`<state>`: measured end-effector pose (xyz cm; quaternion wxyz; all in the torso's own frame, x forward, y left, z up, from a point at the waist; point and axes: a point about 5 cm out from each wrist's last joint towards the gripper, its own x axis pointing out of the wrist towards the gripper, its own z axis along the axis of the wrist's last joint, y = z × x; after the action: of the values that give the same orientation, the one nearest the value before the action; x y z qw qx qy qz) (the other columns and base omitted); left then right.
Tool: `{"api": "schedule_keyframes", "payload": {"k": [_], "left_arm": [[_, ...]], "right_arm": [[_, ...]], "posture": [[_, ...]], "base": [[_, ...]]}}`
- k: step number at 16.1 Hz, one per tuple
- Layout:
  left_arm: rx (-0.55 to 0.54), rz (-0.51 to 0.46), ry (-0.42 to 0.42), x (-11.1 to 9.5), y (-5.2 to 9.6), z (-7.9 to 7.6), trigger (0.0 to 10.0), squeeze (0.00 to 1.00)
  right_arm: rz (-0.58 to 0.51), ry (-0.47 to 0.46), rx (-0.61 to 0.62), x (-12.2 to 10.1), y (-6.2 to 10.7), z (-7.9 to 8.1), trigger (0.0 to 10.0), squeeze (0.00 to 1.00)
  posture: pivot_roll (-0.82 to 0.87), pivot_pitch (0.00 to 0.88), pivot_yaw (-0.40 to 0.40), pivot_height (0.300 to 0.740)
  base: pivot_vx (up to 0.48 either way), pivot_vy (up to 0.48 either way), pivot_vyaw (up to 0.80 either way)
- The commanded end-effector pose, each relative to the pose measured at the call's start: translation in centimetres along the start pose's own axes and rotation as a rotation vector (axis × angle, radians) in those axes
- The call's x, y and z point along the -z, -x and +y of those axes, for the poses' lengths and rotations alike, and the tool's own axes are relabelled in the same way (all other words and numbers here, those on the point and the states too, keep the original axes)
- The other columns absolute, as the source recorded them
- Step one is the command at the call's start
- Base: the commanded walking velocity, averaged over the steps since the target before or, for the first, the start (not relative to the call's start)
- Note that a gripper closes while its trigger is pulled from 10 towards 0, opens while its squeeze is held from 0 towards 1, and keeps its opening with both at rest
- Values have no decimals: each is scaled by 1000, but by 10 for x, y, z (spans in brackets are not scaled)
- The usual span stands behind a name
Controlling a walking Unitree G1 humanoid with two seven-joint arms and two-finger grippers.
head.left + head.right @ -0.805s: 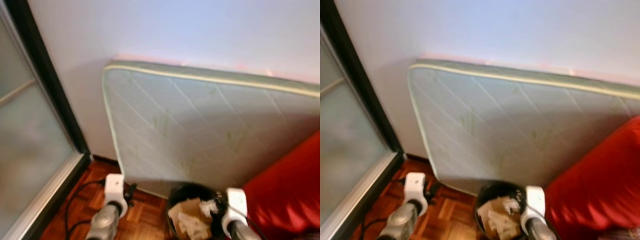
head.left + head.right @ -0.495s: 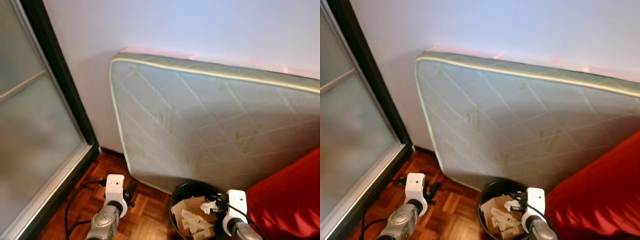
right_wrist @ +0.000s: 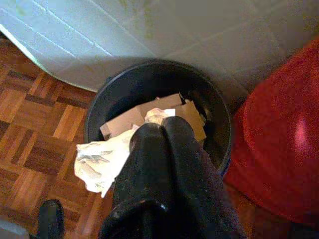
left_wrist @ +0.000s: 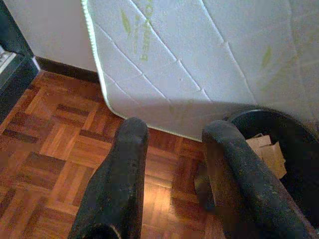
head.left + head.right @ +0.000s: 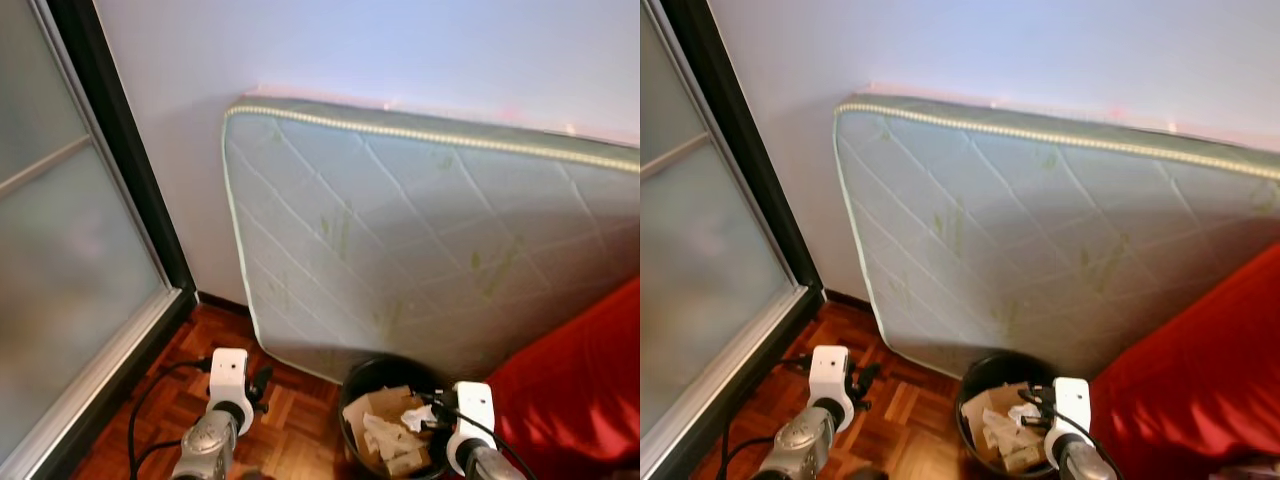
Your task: Clean up the room
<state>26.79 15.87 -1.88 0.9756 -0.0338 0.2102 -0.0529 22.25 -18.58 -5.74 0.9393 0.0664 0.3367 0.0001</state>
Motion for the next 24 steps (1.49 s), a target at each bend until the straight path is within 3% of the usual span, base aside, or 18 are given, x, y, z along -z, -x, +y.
{"api": "schedule_keyframes", "payload": {"k": [1, 10, 20, 24], "left_arm": [[0, -11, -18, -2, 0, -1, 10000, 0], [-2, -23, -10, -6, -3, 0, 10000, 0], [-1, -18, -10, -5, -2, 1, 10000, 0], [5, -14, -17, -3, -1, 1, 10000, 0]], "right_arm": [[5, -3, 0, 4, 2, 0, 10000, 0], [22, 14, -53, 8, -1, 20, 10000, 0], [8, 17, -68, 6, -1, 23, 10000, 0], [-5, 10, -81, -2, -5, 30, 10000, 0]], "posture": [[32, 0, -31, 652], [31, 0, -30, 652], [32, 0, -29, 652], [34, 0, -29, 652]], "base": [[0, 0, 0], [27, 0, 0], [289, 0, 100], [0, 0, 0]]}}
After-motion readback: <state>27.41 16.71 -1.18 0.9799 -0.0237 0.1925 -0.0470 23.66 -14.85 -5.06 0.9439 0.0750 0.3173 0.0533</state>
